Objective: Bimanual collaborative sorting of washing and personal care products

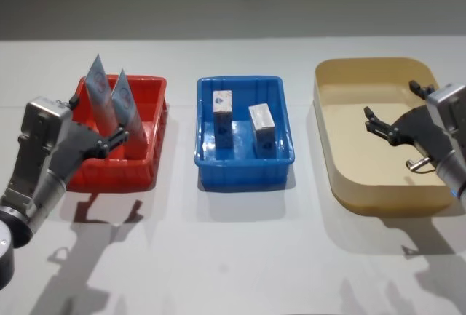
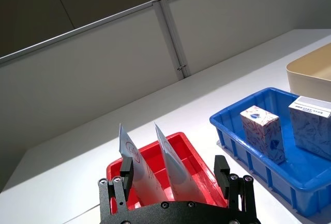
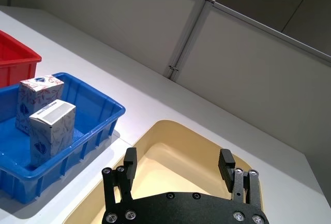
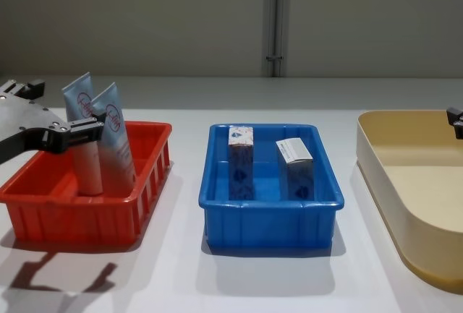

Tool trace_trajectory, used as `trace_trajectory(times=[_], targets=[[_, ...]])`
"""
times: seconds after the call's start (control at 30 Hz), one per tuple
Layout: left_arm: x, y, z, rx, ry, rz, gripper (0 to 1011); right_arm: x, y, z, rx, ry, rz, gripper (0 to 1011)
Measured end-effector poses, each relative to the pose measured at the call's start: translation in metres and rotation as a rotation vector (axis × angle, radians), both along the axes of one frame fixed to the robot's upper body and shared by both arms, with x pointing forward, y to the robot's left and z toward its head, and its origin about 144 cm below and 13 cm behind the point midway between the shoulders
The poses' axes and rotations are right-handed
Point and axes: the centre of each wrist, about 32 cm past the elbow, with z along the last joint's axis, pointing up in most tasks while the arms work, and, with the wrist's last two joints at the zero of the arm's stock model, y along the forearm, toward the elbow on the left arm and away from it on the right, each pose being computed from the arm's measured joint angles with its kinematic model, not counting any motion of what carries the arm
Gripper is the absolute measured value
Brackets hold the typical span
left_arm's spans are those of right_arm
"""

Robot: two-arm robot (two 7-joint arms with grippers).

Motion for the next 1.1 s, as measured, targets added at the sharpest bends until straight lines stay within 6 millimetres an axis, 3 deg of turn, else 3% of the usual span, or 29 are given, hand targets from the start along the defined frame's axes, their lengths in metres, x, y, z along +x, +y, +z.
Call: trace_trajectory(times=[1.1], targets=[[0.0001,0.0002,0.0002,0.0,0.0,-0.002,1002,0.0,0.0,0.0,0.0,0.0,0.0,1000]])
